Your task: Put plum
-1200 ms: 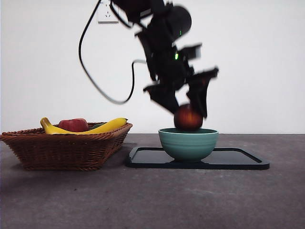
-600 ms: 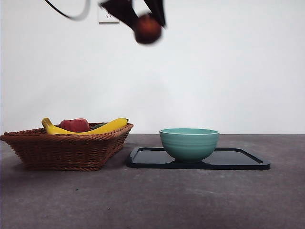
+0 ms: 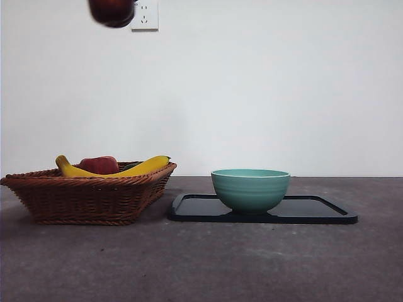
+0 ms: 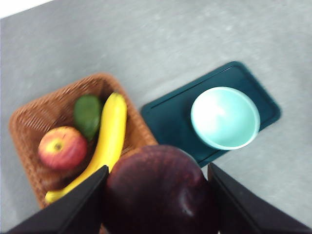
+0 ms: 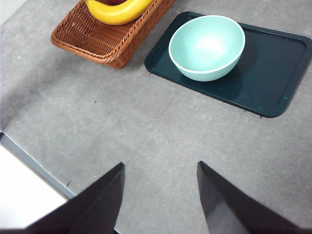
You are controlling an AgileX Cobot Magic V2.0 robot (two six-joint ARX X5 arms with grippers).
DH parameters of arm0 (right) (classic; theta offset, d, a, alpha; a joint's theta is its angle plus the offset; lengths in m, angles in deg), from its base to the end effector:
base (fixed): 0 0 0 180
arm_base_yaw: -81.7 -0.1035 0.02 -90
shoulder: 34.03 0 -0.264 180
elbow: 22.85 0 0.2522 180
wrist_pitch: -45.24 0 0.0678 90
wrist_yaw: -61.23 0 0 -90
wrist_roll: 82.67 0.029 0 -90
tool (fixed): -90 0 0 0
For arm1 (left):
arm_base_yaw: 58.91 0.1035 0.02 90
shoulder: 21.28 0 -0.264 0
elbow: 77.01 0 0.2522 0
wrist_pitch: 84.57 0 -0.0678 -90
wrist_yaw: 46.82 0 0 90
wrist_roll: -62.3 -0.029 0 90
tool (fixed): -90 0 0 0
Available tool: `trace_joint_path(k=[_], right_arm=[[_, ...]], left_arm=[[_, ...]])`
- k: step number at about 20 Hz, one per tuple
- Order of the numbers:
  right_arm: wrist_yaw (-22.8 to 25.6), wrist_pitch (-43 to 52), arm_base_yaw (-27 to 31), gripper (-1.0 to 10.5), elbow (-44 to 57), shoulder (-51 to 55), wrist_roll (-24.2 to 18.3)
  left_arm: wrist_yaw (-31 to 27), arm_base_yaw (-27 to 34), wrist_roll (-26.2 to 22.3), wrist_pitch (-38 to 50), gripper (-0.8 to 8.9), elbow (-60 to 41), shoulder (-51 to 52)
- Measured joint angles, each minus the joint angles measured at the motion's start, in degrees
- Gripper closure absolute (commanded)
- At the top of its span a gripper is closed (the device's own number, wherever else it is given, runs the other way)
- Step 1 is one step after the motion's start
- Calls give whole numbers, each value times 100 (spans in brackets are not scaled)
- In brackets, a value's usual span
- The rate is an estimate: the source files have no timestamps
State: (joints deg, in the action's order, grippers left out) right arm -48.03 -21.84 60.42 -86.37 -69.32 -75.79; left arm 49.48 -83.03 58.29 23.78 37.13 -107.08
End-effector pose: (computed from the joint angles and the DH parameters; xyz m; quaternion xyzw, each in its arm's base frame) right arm 0.0905 0.0455 0.3156 0.0472 0.3515 0.3062 0.8834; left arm 0.2661 -0.1226 0.4202 0.0885 0.3558 -0.2564 0.8943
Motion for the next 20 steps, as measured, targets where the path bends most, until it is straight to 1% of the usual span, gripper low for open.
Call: trace_joint_path(k=[2,4,7,9,12,15,20], right_arm=[[0,0,0,710,0,0,0],[0,0,0,710,0,0,0],[0,0,0,710,0,0,-2],[0,0,0,710,0,0,-2],[0,0,0,710,0,2,0],[0,0,0,710,0,0,0],[0,0,0,710,0,0,0]], left_arm=[[-2,151,2,748,664,-1104,485],[-2,243,2,1526,664,-2090,723],[0,299,0,2522,664,-3261,660],[-2,299,-2,3169,664,-3816,529],[-2,299,-138,3886,664,-4293,219],[-2,302,-376,4339,664,-4328,-269],[-2,302,-501,4704,664,-4330,-837]])
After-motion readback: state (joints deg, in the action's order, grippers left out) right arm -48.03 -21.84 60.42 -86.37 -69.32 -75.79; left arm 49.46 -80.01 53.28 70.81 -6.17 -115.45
